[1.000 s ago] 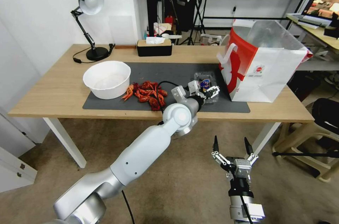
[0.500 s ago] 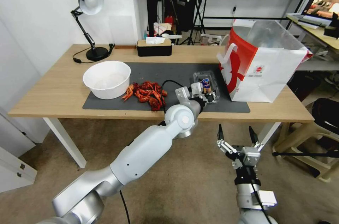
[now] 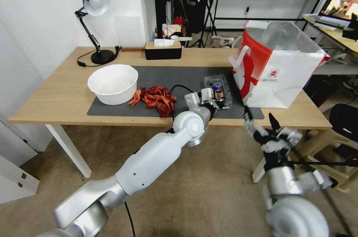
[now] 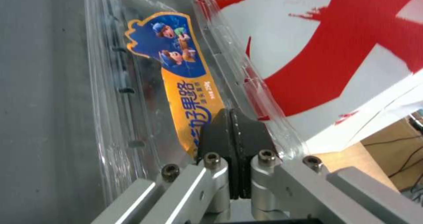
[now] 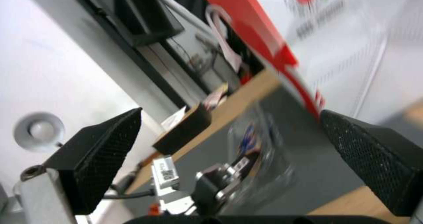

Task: Close the takeout container lid, then place the container into the takeout bag.

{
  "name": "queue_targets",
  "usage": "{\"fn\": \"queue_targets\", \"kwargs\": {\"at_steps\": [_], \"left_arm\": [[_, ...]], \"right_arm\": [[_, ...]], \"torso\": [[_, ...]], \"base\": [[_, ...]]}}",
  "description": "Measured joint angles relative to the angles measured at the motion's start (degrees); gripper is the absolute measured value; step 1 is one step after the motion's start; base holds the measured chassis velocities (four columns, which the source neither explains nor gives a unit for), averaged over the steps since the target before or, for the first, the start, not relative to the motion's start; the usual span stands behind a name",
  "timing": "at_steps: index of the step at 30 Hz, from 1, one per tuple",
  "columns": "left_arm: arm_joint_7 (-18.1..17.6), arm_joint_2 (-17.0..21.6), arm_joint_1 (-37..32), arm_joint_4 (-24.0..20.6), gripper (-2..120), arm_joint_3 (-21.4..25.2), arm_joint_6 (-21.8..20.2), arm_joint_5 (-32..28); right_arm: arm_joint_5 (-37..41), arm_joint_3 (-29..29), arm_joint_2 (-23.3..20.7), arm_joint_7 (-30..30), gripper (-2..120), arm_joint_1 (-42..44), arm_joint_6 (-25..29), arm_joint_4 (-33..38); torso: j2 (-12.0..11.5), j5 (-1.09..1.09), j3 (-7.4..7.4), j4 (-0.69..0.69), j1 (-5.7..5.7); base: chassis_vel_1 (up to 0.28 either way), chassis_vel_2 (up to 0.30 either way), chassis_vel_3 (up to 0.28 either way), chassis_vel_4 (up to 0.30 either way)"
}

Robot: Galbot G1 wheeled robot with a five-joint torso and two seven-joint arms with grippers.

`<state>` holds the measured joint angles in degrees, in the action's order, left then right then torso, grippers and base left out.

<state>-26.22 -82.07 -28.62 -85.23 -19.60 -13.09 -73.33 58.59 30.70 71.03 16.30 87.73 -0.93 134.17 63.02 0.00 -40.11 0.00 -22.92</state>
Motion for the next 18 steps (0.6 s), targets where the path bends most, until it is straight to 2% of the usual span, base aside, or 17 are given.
{"fn": "queue_targets", "kwargs": {"at_steps": [1, 3, 7, 9, 18], "left_arm": [[0.0, 0.0, 0.0, 0.0, 0, 0.0, 0.0, 0.0], [0.1, 0.0, -0.2, 0.1, 0, 0.1, 0.1, 0.0], [0.1, 0.1, -0.3, 0.1, 0, 0.1, 0.2, 0.0], [0.2, 0.1, -0.8, 0.2, 0, 0.5, 0.3, 0.0], [0.2, 1.3, -1.7, -0.6, 0, 0.7, 0.4, -0.1]], "right_arm": [[0.0, 0.0, 0.0, 0.0, 100, 0.0, 0.0, 0.0], [6.2, 0.6, -1.2, 3.2, 100, -2.6, -2.6, -0.6], [7.8, 0.6, -1.6, 4.3, 100, -3.6, -3.2, -1.3], [12.7, -0.1, -2.6, 7.3, 100, -7.0, -5.4, -3.9], [18.3, -1.9, -2.6, 10.9, 100, -13.1, -9.5, -8.1]], "torso": [[0.0, 0.00, 0.00, 0.00, 0.00], [0.0, 0.00, 0.01, 0.00, 0.00], [0.0, 0.01, 0.00, -0.01, 0.00], [0.0, 0.00, 0.00, 0.00, 0.00], [0.0, 0.00, 0.00, 0.00, 0.00]], "base": [[0.000, 0.000, 0.000, 0.000], [0.000, 0.000, 0.000, 0.000], [0.000, 0.000, 0.000, 0.000], [0.000, 0.000, 0.000, 0.000], [0.000, 0.000, 0.000, 0.000]]}}
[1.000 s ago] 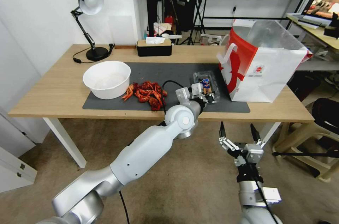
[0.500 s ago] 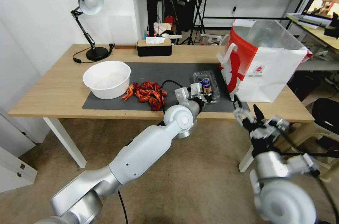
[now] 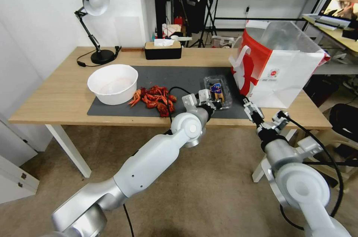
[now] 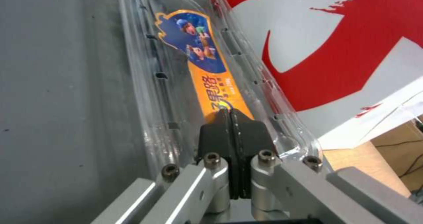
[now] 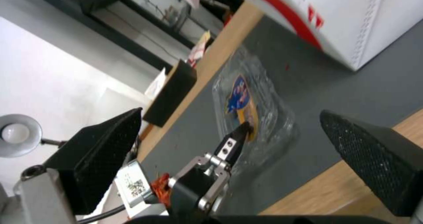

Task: Close the takeout container lid, then place the container into the takeout bag.

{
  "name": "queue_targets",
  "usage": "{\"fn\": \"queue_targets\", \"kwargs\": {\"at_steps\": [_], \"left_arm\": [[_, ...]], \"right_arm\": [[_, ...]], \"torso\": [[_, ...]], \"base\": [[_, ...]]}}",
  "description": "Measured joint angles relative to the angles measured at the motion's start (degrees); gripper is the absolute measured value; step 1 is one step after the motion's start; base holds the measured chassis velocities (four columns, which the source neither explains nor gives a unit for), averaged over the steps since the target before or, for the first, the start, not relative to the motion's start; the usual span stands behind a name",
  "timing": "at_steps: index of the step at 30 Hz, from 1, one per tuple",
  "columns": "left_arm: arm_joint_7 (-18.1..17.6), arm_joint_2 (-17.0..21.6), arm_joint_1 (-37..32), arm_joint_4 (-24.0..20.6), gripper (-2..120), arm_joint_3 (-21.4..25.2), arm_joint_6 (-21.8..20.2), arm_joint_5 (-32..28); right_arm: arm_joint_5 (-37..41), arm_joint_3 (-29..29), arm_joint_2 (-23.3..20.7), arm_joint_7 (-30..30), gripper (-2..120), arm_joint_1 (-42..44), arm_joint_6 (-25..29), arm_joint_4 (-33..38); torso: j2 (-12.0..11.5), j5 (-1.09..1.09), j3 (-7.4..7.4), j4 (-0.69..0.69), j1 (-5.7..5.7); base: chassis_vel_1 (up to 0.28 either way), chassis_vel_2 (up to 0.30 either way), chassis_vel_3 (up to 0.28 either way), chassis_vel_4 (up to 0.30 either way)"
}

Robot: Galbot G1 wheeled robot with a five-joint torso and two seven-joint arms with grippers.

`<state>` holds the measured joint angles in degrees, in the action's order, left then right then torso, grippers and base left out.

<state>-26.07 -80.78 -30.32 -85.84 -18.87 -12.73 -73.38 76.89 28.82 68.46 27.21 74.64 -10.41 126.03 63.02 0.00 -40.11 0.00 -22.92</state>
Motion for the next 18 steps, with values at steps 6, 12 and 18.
{"fn": "queue_targets", "kwargs": {"at_steps": [6, 12, 18], "left_arm": [[0.0, 0.1, -0.2, 0.0, 0, 0.4, 0.1, 0.0], [0.1, 0.1, -0.2, 0.0, 0, 0.6, 0.1, 0.0], [0.3, 0.0, -0.5, 0.0, 0, 0.8, 0.3, 0.0]], "right_arm": [[5.0, -0.6, -0.5, 2.2, 100, -4.8, -4.2, -2.6], [6.9, -1.5, -0.4, 3.5, 100, -8.4, -5.4, -5.5], [8.0, -2.7, -0.1, 4.8, 100, -12.3, -7.2, -8.7]], "torso": [[0.0, -0.01, 0.00, -0.01, 0.00], [0.0, 0.00, 0.00, 0.00, -0.01], [0.0, 0.00, 0.00, 0.00, 0.00]], "base": [[0.000, 0.000, 0.000, 0.000], [0.000, 0.000, 0.000, 0.000], [0.000, 0.000, 0.000, 0.000]]}}
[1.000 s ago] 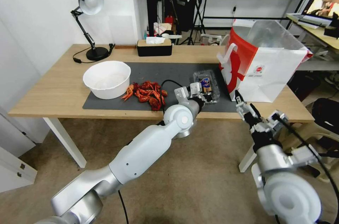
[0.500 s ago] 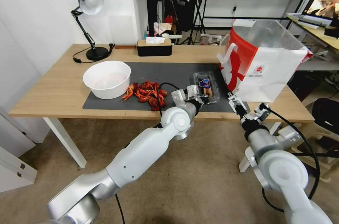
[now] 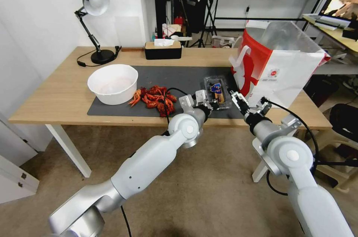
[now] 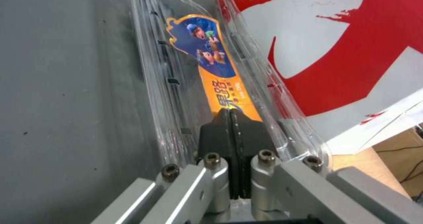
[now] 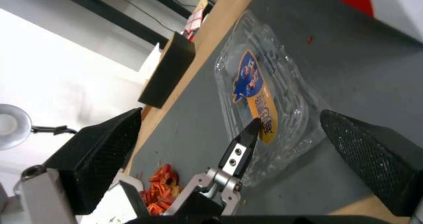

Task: Close the takeout container lid, then place the container into the takeout bag.

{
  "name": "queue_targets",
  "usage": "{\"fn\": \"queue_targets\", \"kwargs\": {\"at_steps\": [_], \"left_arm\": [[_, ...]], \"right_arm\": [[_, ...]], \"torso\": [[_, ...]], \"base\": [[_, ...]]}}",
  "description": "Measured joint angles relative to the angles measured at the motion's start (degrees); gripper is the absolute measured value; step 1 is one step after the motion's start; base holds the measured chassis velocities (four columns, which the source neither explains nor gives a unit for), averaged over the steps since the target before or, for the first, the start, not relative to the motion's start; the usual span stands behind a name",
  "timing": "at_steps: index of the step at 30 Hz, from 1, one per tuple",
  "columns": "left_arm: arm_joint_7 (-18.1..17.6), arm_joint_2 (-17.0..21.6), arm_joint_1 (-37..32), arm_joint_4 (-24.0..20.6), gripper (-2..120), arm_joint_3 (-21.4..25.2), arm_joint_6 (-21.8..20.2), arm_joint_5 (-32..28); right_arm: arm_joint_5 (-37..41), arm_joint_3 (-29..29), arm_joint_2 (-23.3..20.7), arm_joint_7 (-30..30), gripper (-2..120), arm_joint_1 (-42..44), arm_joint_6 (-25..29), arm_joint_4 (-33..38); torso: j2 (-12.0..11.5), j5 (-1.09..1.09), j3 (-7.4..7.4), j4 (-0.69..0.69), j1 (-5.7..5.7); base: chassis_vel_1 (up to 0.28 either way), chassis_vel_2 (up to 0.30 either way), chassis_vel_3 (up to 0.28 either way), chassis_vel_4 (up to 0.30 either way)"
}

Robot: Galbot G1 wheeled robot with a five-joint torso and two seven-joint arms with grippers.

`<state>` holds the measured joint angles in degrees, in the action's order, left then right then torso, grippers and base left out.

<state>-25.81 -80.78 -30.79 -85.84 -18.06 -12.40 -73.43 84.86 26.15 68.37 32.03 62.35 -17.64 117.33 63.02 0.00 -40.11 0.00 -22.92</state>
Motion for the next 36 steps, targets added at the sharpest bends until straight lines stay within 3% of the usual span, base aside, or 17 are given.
{"fn": "queue_targets", "kwargs": {"at_steps": [36], "left_arm": [[0.5, 0.1, 0.3, 0.2, 0, -0.1, 0.4, 0.0]], "right_arm": [[-5.9, -5.9, -2.1, 1.3, 100, -11.6, -7.1, -12.1]], "torso": [[0.0, 0.00, 0.01, 0.00, 0.00]], "base": [[0.000, 0.000, 0.000, 0.000]]}}
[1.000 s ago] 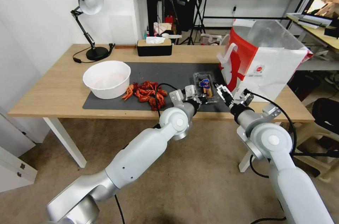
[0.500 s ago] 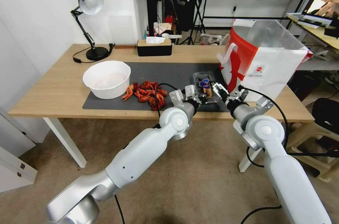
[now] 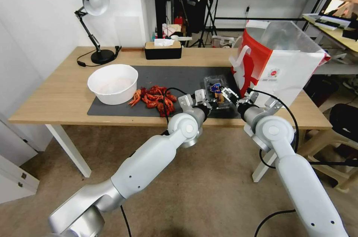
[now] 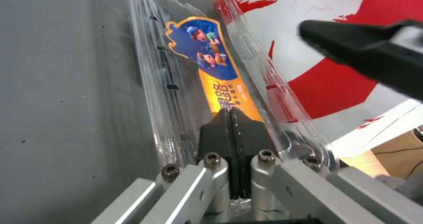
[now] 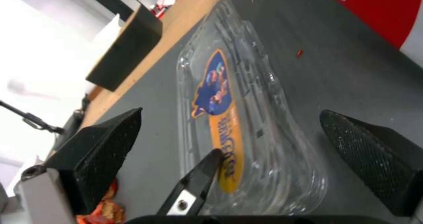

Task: Close the takeout container lid, then place the container into the takeout bag.

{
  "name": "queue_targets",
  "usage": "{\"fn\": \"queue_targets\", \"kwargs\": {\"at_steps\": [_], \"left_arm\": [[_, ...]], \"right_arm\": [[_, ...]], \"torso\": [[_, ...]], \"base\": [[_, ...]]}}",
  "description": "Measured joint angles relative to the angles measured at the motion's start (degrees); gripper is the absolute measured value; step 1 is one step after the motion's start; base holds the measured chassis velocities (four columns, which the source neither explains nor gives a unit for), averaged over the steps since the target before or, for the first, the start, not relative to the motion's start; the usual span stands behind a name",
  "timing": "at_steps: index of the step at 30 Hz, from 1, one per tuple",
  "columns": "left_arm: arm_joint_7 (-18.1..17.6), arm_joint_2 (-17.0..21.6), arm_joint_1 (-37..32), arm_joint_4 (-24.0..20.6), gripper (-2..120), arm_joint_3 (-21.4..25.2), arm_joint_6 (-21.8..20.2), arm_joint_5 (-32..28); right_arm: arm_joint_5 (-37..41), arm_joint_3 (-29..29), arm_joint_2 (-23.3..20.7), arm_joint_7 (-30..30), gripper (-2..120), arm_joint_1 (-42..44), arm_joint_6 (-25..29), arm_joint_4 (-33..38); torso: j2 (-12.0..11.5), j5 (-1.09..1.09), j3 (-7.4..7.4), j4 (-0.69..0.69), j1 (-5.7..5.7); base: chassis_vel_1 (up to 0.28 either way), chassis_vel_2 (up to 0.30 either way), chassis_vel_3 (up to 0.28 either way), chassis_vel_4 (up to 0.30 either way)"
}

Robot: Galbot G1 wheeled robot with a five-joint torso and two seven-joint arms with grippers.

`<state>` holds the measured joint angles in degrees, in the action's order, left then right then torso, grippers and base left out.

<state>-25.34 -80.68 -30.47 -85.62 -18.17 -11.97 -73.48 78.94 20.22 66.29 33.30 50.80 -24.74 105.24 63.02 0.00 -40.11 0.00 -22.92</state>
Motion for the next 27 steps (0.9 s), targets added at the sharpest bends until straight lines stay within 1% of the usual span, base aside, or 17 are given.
{"fn": "queue_targets", "kwargs": {"at_steps": [13, 15, 20, 27], "left_arm": [[0.0, 0.0, 0.2, -0.1, 0, -0.1, 0.0, 0.0], [0.0, 0.1, 0.3, -0.1, 0, -0.2, 0.1, 0.0], [0.0, 0.2, 0.4, -0.2, 0, -0.2, 0.1, 0.0], [0.0, 0.5, 0.4, -0.3, 0, -0.1, 0.2, 0.0]], "right_arm": [[0.4, -2.5, -1.3, 0.1, 100, -5.5, -4.6, -5.3], [0.6, -3.2, -1.5, -0.1, 100, -7.0, -6.0, -6.8], [1.0, -4.7, -1.9, -1.4, 100, -9.9, -9.2, -9.8], [0.9, -5.8, -2.3, -2.8, 100, -11.6, -10.8, -12.1]], "torso": [[0.0, 0.00, 0.00, 0.00, 0.00], [0.0, 0.00, 0.00, 0.00, 0.00], [0.0, 0.00, 0.00, 0.00, 0.00], [0.0, 0.00, 0.00, 0.00, -0.01]], "base": [[0.000, 0.000, 0.000, 0.000], [0.000, 0.000, 0.000, 0.000], [0.000, 0.000, 0.000, 0.000], [0.000, 0.000, 0.000, 0.000]]}}
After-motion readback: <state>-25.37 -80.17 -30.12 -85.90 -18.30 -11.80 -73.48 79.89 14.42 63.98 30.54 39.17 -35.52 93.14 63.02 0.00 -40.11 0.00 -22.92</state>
